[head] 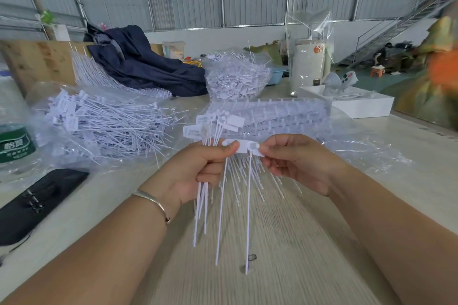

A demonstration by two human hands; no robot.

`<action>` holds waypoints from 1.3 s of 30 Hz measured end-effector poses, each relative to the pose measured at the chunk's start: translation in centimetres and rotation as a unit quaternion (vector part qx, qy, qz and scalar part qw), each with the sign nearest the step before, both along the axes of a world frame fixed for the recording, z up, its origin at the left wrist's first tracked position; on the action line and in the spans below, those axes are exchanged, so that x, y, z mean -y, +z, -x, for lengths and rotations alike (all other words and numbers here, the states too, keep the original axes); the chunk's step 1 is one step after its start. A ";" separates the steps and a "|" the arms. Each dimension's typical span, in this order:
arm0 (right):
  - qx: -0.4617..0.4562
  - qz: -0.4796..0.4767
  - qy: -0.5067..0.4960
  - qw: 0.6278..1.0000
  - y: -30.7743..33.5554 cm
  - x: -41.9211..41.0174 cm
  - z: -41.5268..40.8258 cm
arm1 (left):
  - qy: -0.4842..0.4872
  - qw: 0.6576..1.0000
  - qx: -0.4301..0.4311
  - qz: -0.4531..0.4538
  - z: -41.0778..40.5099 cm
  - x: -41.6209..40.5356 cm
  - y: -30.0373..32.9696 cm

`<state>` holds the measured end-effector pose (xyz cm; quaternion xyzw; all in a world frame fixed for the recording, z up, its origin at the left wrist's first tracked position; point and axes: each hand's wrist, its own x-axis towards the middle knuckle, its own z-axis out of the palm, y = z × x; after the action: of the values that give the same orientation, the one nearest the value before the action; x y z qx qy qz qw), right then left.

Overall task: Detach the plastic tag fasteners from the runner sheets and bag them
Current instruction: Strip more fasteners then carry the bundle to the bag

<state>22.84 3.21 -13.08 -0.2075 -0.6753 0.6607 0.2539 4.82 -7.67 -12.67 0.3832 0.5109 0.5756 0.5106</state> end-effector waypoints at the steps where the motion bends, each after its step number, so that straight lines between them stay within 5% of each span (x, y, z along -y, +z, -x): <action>1: -0.008 0.011 0.010 1.000 0.0 -0.1 0.0 | -0.010 1.000 0.006 -0.008 0.0 0.1 0.0; 9: -0.005 0.000 0.109 0.994 -0.8 0.4 0.6 | -0.145 0.989 -0.001 -0.022 -1.5 0.6 -0.1; 22: 0.012 0.001 0.050 0.999 -0.8 0.5 0.8 | -0.019 0.998 0.023 -0.058 -1.7 -0.5 -0.7; 28: -0.032 0.003 0.000 0.999 -0.3 0.2 0.4 | 0.104 0.985 -0.080 -0.112 -1.8 -0.4 -0.4; 34: -0.039 -0.193 -0.068 0.978 -0.7 1.0 1.0 | 0.164 0.930 -0.293 -0.147 -2.7 -0.4 -0.9; 39: -0.063 -0.183 -0.069 0.979 -0.5 1.0 1.0 | 0.125 0.957 -0.234 -0.119 -2.2 -0.7 -0.9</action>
<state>21.86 2.19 -13.57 -0.1615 -0.7513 0.5188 0.3746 7.06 -7.01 -13.61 0.4986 0.5877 0.5857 0.2509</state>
